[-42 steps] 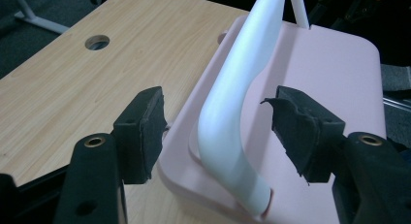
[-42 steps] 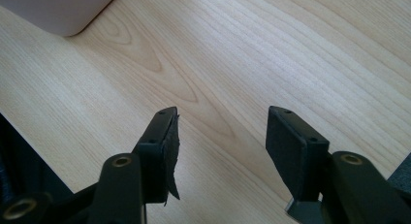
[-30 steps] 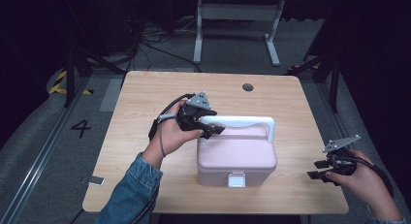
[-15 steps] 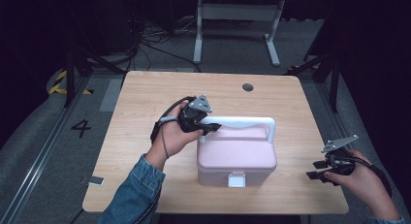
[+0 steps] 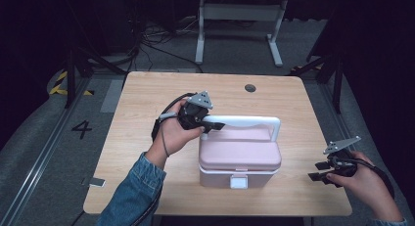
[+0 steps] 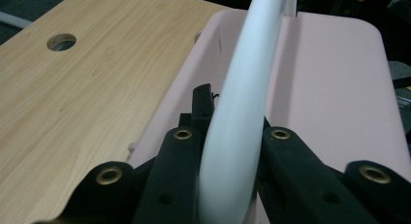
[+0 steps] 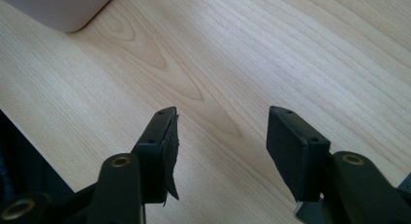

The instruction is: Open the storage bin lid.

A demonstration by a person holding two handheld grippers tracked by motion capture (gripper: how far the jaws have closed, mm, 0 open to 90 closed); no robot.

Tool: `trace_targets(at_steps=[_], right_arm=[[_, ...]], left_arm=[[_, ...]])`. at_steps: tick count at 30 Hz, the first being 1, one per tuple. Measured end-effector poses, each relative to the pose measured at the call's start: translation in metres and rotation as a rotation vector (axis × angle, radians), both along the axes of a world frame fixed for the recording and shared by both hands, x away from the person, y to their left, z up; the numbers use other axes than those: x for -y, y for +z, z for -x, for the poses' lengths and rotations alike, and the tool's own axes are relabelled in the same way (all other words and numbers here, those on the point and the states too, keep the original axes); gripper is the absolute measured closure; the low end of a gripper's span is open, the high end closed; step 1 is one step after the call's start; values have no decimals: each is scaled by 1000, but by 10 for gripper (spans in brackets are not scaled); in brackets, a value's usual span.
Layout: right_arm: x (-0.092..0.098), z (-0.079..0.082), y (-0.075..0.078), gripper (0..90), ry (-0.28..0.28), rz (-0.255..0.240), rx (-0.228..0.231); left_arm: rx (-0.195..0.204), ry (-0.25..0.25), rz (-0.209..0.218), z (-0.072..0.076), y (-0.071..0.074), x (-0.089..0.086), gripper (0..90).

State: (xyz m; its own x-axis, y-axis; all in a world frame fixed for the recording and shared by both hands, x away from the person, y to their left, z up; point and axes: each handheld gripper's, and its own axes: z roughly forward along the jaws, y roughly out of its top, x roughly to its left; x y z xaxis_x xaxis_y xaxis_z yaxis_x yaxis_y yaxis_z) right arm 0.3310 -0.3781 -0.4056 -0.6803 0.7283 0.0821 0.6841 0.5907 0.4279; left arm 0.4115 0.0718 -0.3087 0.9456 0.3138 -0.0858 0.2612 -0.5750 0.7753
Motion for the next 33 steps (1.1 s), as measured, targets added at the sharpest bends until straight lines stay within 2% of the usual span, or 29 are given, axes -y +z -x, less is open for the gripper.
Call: trace_targets(at_steps=[5, 7, 10, 13, 19, 22, 27, 31, 33], right_arm=[[0, 0, 1, 464, 2, -2, 5], [0, 0, 1, 465, 4, -5, 12], [0, 0, 2, 466, 8, -14, 19], [-1, 1, 5, 473, 15, -38, 35], [-7, 2, 15, 497, 48, -105, 80], [-12, 3, 21, 511, 67, -138, 100], [-19, 5, 32, 540, 91, -161, 137], [-31, 7, 50, 624, 137, -225, 196], [-35, 7, 55, 684, 140, -252, 194]], left_arm=[[-31, 8, 44, -7, 6, -1, 831], [-51, 11, 57, -12, 9, -2, 831], [-58, 18, 65, -17, 12, -3, 830], [-65, 26, 67, -21, 15, -3, 827], [-110, 36, 95, -29, 15, -4, 825], [-115, 43, 103, -30, 15, -4, 824], [-116, 45, 102, -31, 15, -4, 823], [-121, 51, 106, -32, 15, -4, 821], [-132, 56, 112, -33, 15, -4, 820]])
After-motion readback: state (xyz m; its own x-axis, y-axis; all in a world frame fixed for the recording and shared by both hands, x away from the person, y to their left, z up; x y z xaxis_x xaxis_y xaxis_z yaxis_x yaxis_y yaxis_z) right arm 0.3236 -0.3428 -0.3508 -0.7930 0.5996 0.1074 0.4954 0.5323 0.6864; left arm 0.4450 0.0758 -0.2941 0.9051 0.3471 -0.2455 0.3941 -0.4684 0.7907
